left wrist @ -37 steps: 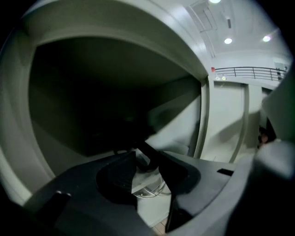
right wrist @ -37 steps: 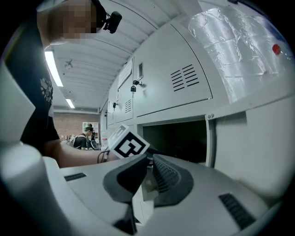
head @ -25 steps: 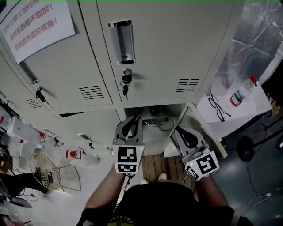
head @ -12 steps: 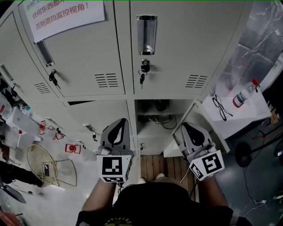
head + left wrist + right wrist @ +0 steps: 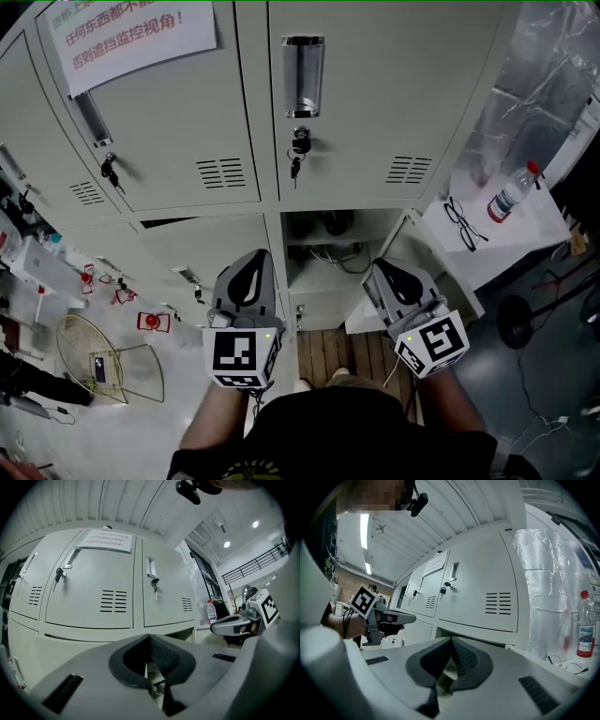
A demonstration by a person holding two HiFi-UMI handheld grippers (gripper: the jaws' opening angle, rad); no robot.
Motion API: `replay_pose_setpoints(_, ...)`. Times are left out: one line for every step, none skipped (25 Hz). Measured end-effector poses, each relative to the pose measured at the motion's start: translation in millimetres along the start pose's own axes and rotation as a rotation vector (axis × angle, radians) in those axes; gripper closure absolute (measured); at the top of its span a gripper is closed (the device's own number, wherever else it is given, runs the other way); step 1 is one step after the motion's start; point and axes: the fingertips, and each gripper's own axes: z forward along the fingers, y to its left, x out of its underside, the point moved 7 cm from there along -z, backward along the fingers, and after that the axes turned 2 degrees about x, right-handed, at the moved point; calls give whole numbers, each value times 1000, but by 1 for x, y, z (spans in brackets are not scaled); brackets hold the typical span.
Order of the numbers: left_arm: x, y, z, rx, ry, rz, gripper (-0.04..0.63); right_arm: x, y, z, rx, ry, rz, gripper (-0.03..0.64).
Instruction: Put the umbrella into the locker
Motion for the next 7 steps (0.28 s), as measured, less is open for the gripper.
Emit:
replay_pose_setpoints(0,-2,2,2,1,7,572,1,-1,1,-1,1,1,584)
replay_pose_setpoints(0,-4,3,6,2,15,571,1,-1,1,-2,2,3,584)
replay_pose_setpoints(0,-6,5,11,2,22,571,2,-2,2,-3,3,5,584)
replay_pose_setpoints(0,-8,7,17,3,30,572,2,-3,3,-5,4,7,584)
replay_pose_setpoints(-1,-10,9,23,3,36,571,3,-3,3,-6,6,8,584)
replay_pose_setpoints(-1,-13,11,27,3,43,571,4,-4,4,-8,7,9,584)
replay_pose_setpoints(-1,-15,12,32,3,49,572,5,-5,4,-9,8,11,584)
